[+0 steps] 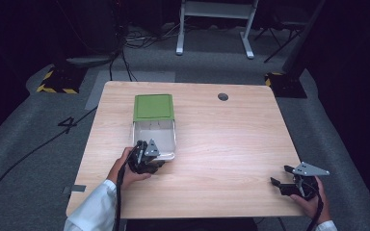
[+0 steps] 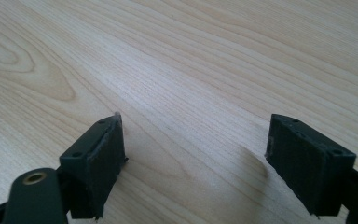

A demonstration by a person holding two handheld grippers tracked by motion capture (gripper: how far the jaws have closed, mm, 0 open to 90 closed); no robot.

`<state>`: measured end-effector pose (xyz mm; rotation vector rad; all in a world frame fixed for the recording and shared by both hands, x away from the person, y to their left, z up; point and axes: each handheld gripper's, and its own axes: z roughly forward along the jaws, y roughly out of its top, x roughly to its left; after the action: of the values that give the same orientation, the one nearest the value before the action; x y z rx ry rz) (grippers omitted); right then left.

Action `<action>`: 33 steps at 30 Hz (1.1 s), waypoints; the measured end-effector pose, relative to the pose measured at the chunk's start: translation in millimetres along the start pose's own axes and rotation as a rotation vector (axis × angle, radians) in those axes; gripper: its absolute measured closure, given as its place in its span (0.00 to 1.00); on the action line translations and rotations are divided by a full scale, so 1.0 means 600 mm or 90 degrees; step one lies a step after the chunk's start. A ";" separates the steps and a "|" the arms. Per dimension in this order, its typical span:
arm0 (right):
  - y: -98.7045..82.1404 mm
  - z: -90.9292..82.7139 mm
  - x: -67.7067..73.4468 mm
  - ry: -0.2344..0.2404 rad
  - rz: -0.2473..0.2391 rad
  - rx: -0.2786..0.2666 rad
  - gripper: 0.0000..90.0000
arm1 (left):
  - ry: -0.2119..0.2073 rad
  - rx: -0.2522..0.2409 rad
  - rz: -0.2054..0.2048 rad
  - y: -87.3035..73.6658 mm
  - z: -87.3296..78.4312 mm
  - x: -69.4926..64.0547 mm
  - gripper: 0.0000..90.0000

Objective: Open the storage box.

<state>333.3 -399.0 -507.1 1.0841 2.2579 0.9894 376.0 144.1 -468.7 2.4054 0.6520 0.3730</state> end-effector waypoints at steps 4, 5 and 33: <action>0.000 0.000 0.000 0.000 -0.001 -0.001 0.22 | -0.001 -0.003 0.002 -0.004 -0.003 -0.005 0.65; 0.000 0.000 0.000 0.000 -0.001 -0.001 0.22 | -0.001 -0.003 0.002 -0.004 -0.003 -0.005 0.65; 0.000 0.000 0.000 0.002 -0.002 -0.001 0.22 | -0.016 0.007 0.023 0.001 -0.019 -0.040 0.57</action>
<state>333.2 -398.9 -507.2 1.0792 2.2600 0.9914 351.4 136.2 -462.2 2.4313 0.6012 0.3547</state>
